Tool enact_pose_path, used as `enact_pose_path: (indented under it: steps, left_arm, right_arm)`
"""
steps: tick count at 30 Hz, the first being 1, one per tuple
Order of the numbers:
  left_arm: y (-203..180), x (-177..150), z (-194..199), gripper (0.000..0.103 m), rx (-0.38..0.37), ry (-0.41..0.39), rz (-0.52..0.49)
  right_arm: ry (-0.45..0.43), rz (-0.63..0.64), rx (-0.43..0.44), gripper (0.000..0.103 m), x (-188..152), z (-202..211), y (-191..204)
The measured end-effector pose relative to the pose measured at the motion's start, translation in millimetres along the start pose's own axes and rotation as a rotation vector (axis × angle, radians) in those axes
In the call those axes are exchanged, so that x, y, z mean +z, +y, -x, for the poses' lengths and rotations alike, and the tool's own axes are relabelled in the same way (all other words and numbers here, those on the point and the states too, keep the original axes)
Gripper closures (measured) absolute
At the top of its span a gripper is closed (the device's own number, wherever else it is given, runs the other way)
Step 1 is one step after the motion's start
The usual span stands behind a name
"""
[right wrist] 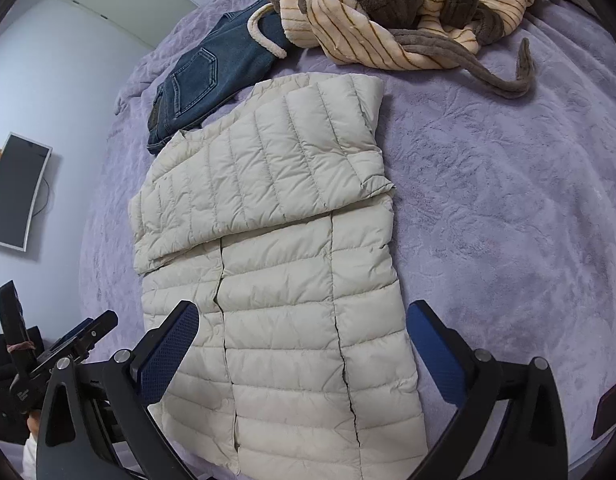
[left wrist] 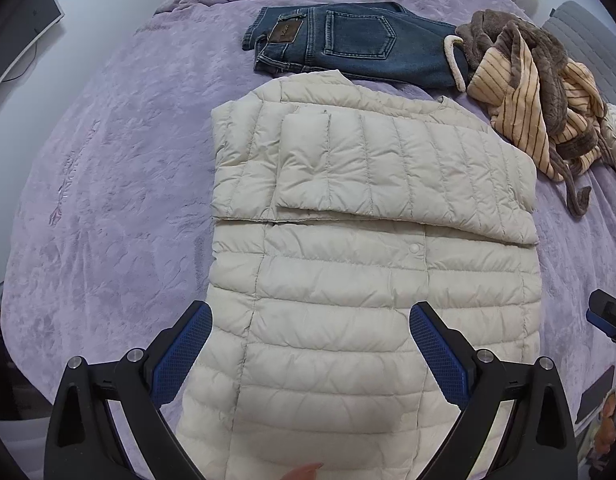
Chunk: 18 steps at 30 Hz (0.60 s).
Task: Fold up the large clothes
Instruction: 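Lay the sleeve flat on the jacket back and open the left tool, then move both open tools to the jacket hem and slide under it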
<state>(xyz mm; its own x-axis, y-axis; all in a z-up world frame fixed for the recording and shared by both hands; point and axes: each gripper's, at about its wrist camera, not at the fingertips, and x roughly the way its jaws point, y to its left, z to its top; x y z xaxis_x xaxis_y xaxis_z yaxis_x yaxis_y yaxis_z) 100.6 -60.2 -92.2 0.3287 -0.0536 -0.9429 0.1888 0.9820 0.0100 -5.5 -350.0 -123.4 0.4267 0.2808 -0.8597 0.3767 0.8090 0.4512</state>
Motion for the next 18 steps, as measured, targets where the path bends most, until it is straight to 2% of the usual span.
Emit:
enact_pose_path:
  steps: [5,10,18]
  left_arm:
    - [14,-19,3,0.004,-0.012,0.003,-0.003]
    - [38,-44,-4,0.004,-0.015,0.039,0.012]
    - [74,-89,-9,0.004,-0.041,0.089,0.000]
  right_arm:
    - [0.019,-0.039,-0.004,0.000,-24,5,3]
    - [0.022,-0.089,-0.033,0.000,-53,8,9]
    - [0.082,-0.202,-0.020,0.000,-98,-8,13]
